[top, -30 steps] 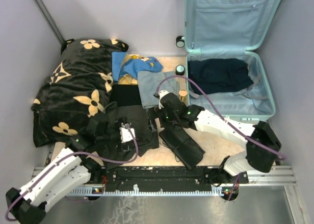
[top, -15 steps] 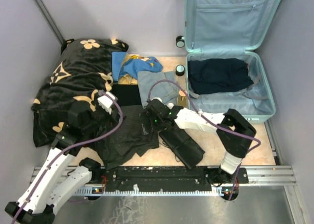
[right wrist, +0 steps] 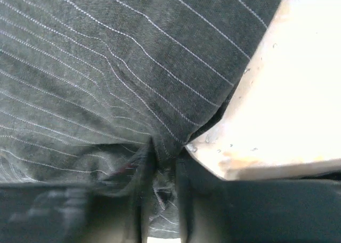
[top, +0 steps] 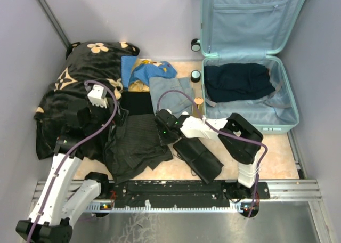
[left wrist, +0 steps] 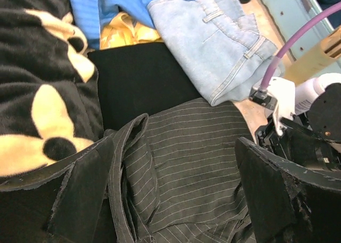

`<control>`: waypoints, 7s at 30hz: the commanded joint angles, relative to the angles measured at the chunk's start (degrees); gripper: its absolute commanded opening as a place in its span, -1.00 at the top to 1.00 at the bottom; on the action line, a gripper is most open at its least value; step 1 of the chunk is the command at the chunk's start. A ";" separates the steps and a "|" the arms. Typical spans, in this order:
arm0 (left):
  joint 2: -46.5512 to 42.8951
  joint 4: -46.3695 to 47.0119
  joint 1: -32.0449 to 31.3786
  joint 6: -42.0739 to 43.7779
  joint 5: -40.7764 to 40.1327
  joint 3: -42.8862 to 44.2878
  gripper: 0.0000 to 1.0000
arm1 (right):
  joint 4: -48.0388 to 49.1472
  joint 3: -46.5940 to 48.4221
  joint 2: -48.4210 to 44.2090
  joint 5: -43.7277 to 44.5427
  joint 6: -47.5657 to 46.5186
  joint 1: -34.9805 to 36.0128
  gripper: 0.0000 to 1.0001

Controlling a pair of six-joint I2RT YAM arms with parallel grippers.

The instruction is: Pack the luggage

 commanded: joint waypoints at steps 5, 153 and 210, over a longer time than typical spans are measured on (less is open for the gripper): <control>6.71 -12.77 2.68 -0.29 -4.84 5.52 -1.00 | -1.93 6.61 -4.63 2.07 -2.81 0.66 1.00; 83.67 31.05 -38.59 66.03 19.69 55.69 0.10 | 27.70 -15.90 -30.54 -11.16 -43.80 -71.66 1.00; 41.77 14.09 -16.92 39.41 17.43 27.97 -0.67 | 2.26 33.50 10.09 -42.20 -46.86 -58.61 -0.61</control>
